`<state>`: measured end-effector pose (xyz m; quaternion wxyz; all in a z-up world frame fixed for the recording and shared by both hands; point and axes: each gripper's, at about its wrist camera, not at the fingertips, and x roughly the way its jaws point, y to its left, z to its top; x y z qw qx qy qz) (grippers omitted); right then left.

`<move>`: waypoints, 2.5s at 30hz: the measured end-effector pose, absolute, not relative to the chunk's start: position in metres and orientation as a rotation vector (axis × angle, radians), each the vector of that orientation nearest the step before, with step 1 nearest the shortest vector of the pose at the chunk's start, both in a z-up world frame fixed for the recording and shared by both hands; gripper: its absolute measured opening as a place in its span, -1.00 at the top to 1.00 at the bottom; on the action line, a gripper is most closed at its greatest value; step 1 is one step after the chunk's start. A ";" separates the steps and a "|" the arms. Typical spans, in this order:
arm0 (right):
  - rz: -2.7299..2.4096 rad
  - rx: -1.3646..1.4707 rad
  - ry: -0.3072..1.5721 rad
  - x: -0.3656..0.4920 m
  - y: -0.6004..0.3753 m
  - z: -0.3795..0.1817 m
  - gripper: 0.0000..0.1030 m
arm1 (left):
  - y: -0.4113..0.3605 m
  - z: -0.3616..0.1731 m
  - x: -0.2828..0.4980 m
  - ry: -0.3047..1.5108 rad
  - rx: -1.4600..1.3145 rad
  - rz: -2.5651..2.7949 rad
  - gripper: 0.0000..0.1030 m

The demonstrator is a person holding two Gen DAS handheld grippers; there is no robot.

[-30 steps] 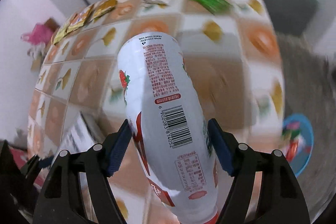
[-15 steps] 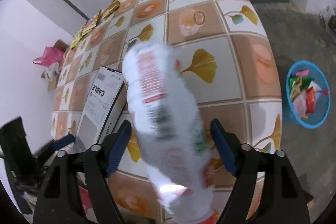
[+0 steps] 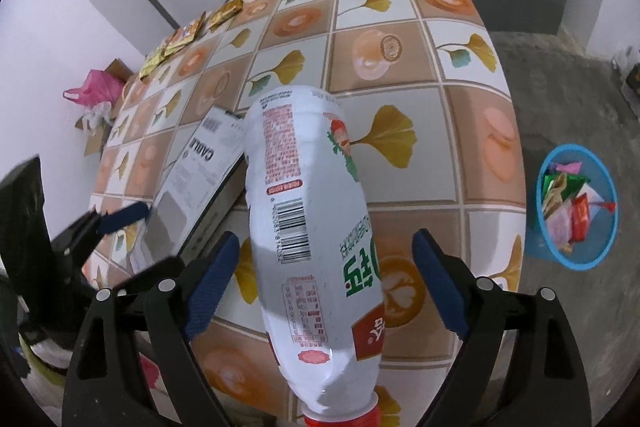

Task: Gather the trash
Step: 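Lift the CABLE box and white bottle off the table with both grippers, then carry the CABLE box and bottle over the wastebasket and open both grippers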

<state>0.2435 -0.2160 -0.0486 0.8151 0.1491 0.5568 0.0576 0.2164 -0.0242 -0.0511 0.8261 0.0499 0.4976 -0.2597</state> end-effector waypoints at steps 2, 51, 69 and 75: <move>0.128 0.313 1.191 0.242 -0.215 -0.049 -0.63 | -0.026 -0.051 0.220 1.062 0.104 -0.538 -0.88; 0.145 0.543 1.112 0.221 -0.242 -0.043 -0.14 | -0.040 -0.038 0.220 1.034 0.095 -0.531 -0.70; -0.239 1.028 0.769 0.070 -0.464 -0.049 -0.14 | -0.284 0.009 0.203 1.037 0.258 -0.980 -0.70; -0.386 1.235 0.773 0.051 -0.543 -0.123 -0.14 | -0.409 -0.030 0.203 1.120 0.373 -1.088 -0.70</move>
